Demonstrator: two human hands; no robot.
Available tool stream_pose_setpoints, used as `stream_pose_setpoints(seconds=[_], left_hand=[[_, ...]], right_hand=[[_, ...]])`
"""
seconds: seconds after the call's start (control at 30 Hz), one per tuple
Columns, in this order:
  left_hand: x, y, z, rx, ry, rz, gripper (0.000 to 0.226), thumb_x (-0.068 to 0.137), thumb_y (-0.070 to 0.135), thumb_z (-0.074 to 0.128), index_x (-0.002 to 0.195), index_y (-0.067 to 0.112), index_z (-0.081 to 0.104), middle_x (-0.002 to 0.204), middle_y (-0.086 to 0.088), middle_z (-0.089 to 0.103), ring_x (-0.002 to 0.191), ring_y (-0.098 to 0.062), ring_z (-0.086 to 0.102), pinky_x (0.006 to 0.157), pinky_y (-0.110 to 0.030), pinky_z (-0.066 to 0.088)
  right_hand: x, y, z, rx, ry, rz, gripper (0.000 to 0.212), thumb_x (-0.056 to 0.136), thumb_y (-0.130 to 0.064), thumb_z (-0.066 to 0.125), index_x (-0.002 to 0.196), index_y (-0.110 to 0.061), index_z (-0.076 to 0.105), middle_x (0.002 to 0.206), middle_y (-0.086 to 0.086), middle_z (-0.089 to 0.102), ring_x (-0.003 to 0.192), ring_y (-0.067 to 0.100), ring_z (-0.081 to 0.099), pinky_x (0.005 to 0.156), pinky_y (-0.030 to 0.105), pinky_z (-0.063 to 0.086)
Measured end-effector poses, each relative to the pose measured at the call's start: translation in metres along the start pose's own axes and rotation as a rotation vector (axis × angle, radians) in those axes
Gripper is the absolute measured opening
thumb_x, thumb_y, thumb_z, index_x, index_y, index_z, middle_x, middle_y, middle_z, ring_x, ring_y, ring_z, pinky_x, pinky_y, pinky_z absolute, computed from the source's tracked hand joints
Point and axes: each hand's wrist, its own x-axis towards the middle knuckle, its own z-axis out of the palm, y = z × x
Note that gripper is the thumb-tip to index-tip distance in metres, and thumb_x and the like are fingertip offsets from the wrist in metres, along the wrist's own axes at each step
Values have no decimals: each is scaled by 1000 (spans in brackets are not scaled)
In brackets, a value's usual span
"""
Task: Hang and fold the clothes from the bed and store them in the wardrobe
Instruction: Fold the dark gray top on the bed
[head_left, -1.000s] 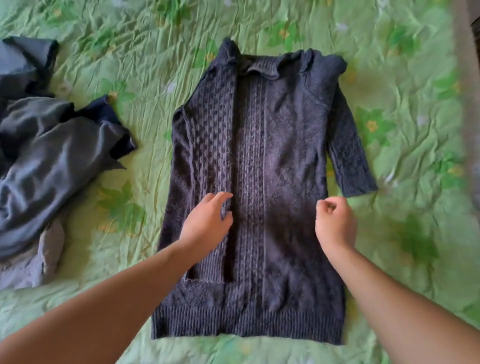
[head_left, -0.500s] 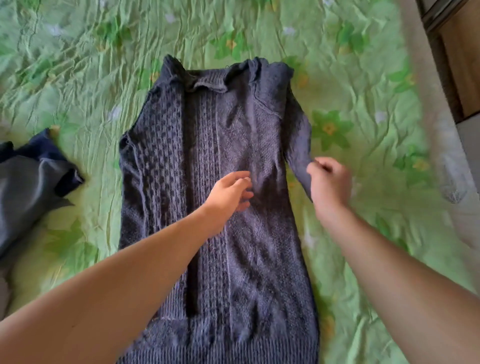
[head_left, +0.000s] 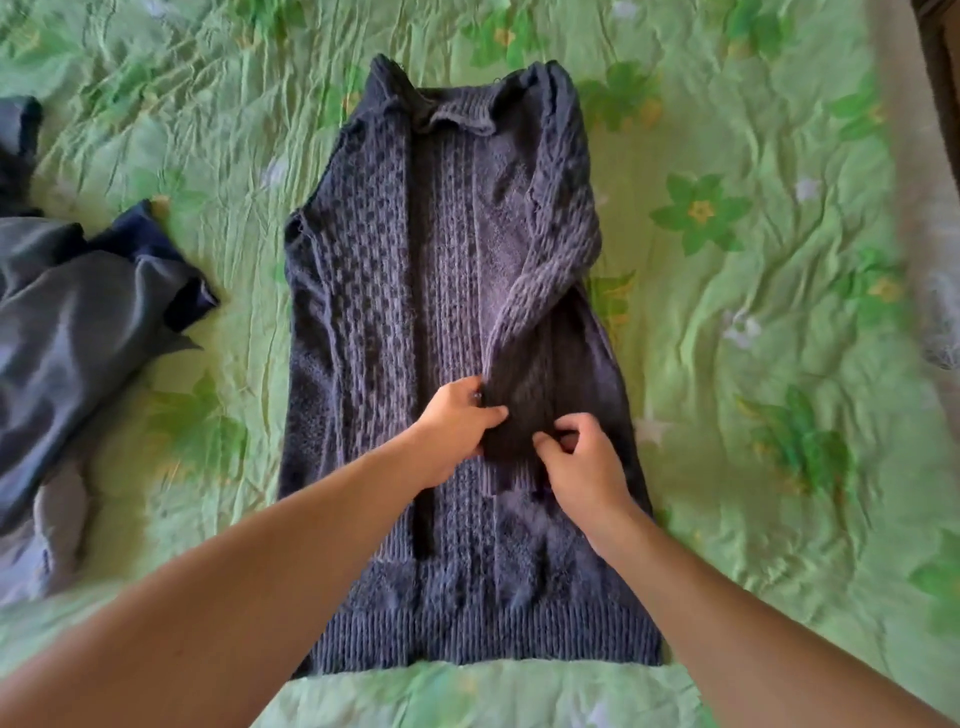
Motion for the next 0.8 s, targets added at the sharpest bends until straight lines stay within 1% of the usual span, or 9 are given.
stream_pose_setpoints(seconds=[0.07, 0.17, 0.3, 0.4, 0.47, 0.53, 0.6, 0.67, 0.8], left_hand=[[-9, -6, -2, -122, -89, -76, 21, 97, 1, 59, 114, 11, 66, 107, -10, 75, 95, -23, 74, 80, -43, 61], [-21, -20, -7, -93, -77, -81, 21, 98, 4, 60, 115, 15, 66, 108, -8, 75, 94, -20, 74, 78, -41, 62], [-32, -43, -16, 348, -6, 9, 15, 95, 10, 65, 108, 18, 67, 94, 0, 76, 84, -20, 74, 73, -39, 63], [-34, -52, -23, 621, -37, 4, 16, 92, 21, 70, 106, 18, 64, 93, -3, 74, 79, -24, 74, 73, -47, 62], [-34, -51, -27, 695, -25, 5, 20, 90, 29, 73, 103, 19, 61, 89, -5, 74, 75, -24, 74, 73, -49, 62], [-33, -48, -31, 768, 7, 29, 25, 89, 38, 73, 95, 20, 57, 79, -2, 73, 69, -21, 73, 72, -47, 62], [-31, -42, -33, 830, 48, 66, 29, 89, 48, 69, 93, 23, 55, 73, 2, 73, 64, -16, 71, 70, -42, 61], [-24, -28, -34, 810, 113, 112, 29, 90, 51, 65, 97, 25, 56, 75, 4, 71, 67, -13, 69, 66, -37, 59], [9, 21, -34, 640, 267, 258, 27, 96, 46, 59, 117, 29, 56, 90, 12, 63, 67, -9, 62, 51, -22, 45]], right_hand=[[4, 3, -2, 235, -113, 172, 37, 90, -30, 74, 122, -19, 58, 104, 3, 68, 96, 23, 68, 92, 49, 56], [1, 10, -9, 312, -296, 198, 27, 84, -25, 79, 108, -15, 72, 100, 3, 77, 95, 22, 74, 95, 50, 56], [-14, 33, -1, 51, -387, 184, 24, 83, -24, 80, 103, -15, 71, 95, 3, 77, 91, 26, 74, 84, 50, 60], [-15, 41, 10, -146, -444, 175, 48, 86, -22, 78, 129, -11, 59, 117, 10, 70, 101, 28, 70, 87, 50, 59], [-10, 40, 8, -271, -453, 184, 62, 86, -25, 77, 140, -12, 50, 121, 8, 65, 94, 27, 71, 73, 45, 63], [-5, 34, 2, -419, -467, 169, 53, 86, -33, 76, 131, -12, 56, 103, 4, 69, 69, 21, 73, 58, 40, 63], [1, 24, -4, -441, -392, 127, 36, 82, -46, 73, 98, -15, 65, 77, 4, 72, 55, 18, 70, 58, 42, 63], [17, 8, -8, -157, -228, 119, 29, 84, -47, 71, 89, -19, 66, 77, 6, 74, 67, 24, 73, 71, 47, 63], [73, -42, -15, 622, -186, 180, 20, 100, -23, 60, 118, -14, 65, 106, 8, 74, 93, 22, 70, 76, 35, 56]])
